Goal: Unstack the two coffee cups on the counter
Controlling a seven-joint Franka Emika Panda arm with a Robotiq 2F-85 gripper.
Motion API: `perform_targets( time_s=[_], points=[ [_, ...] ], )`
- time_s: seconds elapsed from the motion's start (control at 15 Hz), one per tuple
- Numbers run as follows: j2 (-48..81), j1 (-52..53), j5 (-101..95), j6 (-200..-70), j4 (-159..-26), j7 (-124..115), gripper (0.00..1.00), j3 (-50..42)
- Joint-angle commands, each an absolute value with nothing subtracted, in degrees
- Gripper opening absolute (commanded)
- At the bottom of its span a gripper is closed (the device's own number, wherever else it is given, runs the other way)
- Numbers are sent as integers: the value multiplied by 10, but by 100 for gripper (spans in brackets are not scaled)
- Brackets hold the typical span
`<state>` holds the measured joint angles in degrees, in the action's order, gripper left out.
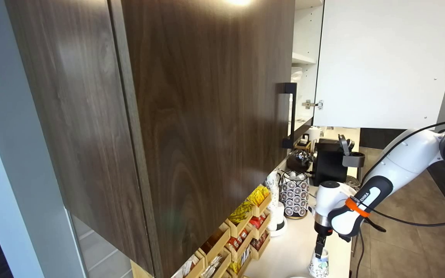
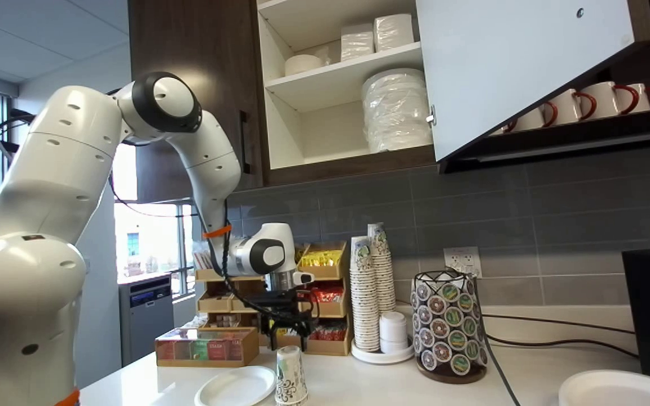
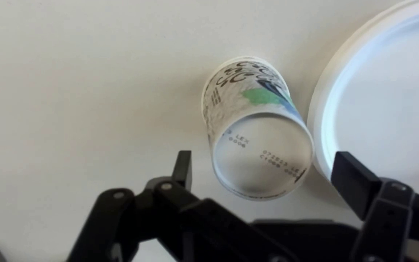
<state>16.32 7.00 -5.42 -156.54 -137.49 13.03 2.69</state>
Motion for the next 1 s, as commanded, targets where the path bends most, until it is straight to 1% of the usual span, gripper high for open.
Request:
perform_targets(
  time_s=[0.0,0.07,0.13,0.2,0.4,0.47,0.93],
  points=[
    [170,64,-73,-1554,-1366,111,87,30],
    [170,63,-73,-1554,-1366,111,86,30],
    [171,62,-73,-1554,-1365,111,73,30],
    [170,62,-73,-1555,-1365,111,69,30],
    [169,61,-74,-1555,-1364,111,45,30],
    [169,60,-74,-1554,-1363,111,39,30],
    [160,59,-75,-1548,-1362,110,38,29]
  ],
)
